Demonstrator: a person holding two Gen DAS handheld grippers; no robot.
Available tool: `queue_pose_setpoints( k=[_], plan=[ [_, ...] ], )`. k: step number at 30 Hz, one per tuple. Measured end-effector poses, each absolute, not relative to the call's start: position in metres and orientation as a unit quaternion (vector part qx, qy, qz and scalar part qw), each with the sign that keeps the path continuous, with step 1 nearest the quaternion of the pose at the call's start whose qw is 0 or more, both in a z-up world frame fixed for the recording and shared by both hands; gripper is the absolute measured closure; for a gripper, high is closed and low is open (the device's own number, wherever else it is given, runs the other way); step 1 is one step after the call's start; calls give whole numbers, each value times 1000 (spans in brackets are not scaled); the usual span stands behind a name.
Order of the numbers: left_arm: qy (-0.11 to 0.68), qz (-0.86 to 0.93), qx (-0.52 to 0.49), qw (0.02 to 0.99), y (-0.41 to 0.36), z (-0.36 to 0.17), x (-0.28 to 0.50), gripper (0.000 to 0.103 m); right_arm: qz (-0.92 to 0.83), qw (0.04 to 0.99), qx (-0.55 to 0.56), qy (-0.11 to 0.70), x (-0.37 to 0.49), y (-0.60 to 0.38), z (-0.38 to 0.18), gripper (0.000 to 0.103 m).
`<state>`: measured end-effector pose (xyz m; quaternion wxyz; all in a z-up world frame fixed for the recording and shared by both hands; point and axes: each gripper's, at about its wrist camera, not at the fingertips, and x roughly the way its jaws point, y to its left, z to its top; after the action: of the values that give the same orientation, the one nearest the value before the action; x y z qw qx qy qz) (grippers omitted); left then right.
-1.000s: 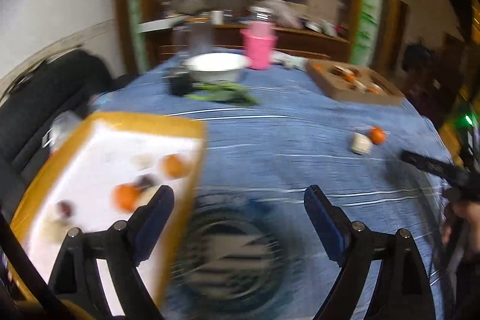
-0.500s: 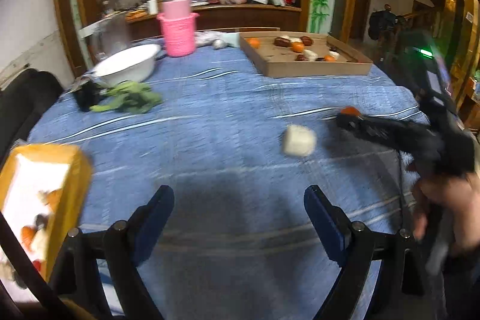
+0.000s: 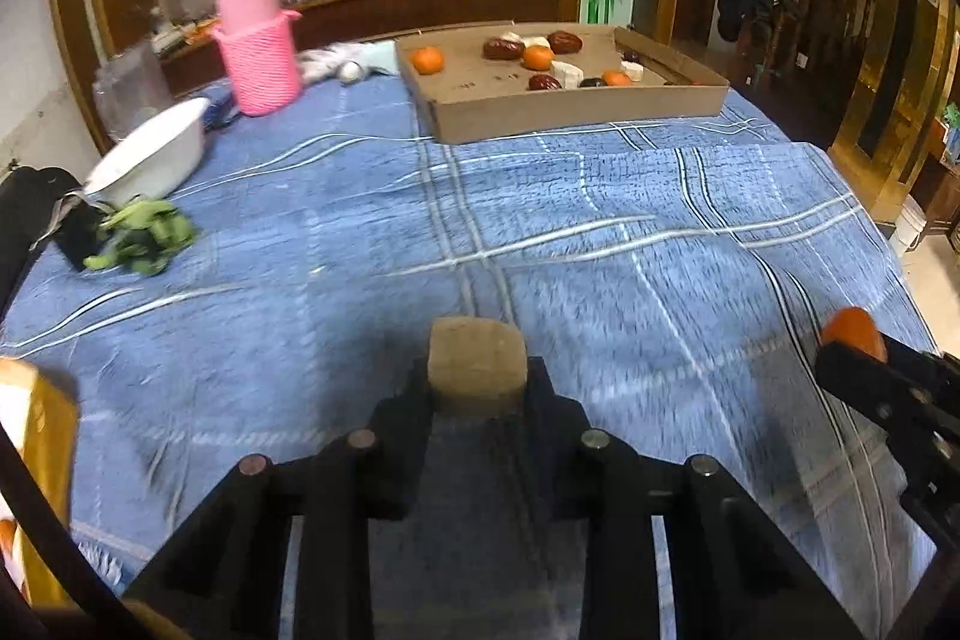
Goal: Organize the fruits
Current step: 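Grasp a second mandarin orange with the right tool while the left grasps another beige cylinder, then carry the orange and beige cylinder toward the white tray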
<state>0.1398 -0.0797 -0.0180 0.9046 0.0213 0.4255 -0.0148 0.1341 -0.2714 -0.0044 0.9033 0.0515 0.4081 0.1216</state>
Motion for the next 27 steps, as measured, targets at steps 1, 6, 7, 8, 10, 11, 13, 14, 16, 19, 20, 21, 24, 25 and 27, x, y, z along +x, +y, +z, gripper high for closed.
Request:
queue_pose_setpoints(
  k=[1, 6, 7, 8, 10, 11, 13, 14, 16, 19, 20, 21, 24, 25, 27],
  plan=[
    [427, -13, 18, 904, -76, -16, 131, 71, 124, 903, 51, 408, 131, -269, -4, 71],
    [426, 2, 23, 904, -63, -11, 89, 71, 134, 901, 57, 409, 98, -250, -6, 71],
    [428, 4, 23, 904, -60, -11, 82, 71, 134, 901, 59, 408, 92, -248, -7, 71],
    [429, 5, 20, 903, -57, -10, 73, 71, 135, 901, 62, 408, 84, -245, -7, 71],
    [427, 6, 16, 904, -51, -9, 59, 71, 137, 902, 71, 403, 67, -240, -7, 71],
    [424, 7, 15, 905, -49, -8, 52, 71, 136, 903, 76, 400, 60, -237, -6, 71],
    [418, 9, 11, 908, -44, -6, 38, 71, 137, 904, 91, 395, 45, -234, -6, 71],
    [414, 9, 11, 910, -42, -5, 31, 71, 136, 906, 95, 390, 38, -232, -6, 71],
    [411, 8, 10, 912, -40, -4, 22, 71, 135, 909, 95, 383, 27, -225, -5, 71],
    [400, 10, 9, 916, -36, -2, 11, 71, 132, 913, 89, 376, 18, -217, -4, 71],
    [397, 10, 10, 918, -35, -1, 9, 71, 132, 913, 90, 374, 17, -215, -4, 71],
    [395, 9, 8, 919, -33, -1, 7, 71, 132, 914, 90, 373, 16, -214, -3, 71],
    [390, 8, 6, 921, -31, -2, 4, 71, 131, 918, 92, 363, 13, -213, -1, 71],
    [390, 7, 3, 921, -31, -2, 4, 71, 130, 918, 91, 363, 13, -212, 0, 71],
    [386, 11, 2, 922, -29, -1, 4, 71, 129, 920, 87, 360, 12, -211, 0, 71]
  ],
)
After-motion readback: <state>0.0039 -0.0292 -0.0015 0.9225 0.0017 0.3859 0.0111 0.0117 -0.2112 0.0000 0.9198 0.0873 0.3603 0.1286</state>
